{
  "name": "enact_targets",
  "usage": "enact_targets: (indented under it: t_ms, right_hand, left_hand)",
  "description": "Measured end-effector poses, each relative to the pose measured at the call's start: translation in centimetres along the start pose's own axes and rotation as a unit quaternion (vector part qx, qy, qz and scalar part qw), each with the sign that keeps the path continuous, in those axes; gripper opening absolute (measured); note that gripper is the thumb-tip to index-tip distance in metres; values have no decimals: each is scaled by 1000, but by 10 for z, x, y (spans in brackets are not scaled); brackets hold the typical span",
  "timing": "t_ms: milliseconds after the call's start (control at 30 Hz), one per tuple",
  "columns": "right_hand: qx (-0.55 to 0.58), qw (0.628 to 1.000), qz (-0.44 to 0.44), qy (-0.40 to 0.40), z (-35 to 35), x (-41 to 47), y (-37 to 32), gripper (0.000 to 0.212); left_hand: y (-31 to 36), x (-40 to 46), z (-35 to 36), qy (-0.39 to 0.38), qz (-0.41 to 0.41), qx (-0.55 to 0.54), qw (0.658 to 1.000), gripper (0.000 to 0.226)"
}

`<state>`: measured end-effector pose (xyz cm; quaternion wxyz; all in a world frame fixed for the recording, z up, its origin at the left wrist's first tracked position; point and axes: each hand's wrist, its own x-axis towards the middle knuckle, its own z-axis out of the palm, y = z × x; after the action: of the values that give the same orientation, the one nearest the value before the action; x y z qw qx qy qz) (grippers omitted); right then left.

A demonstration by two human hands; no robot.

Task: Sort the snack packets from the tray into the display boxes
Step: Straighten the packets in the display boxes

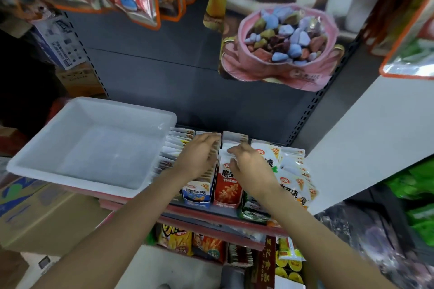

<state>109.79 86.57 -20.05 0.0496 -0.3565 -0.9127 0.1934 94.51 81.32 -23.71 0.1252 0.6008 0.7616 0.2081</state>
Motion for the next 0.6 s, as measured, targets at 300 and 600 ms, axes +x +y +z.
enact_targets:
  t_ms: [300, 600]
  right_hand:
    - [118, 972, 202, 10, 43, -2, -43, 49]
    - [406, 792, 455, 44, 85, 6, -49, 25]
  left_hand:
    - [-14, 40, -14, -106, 63, 54, 991, 68]
    - [-29, 49, -11, -161, 102, 77, 979, 80]
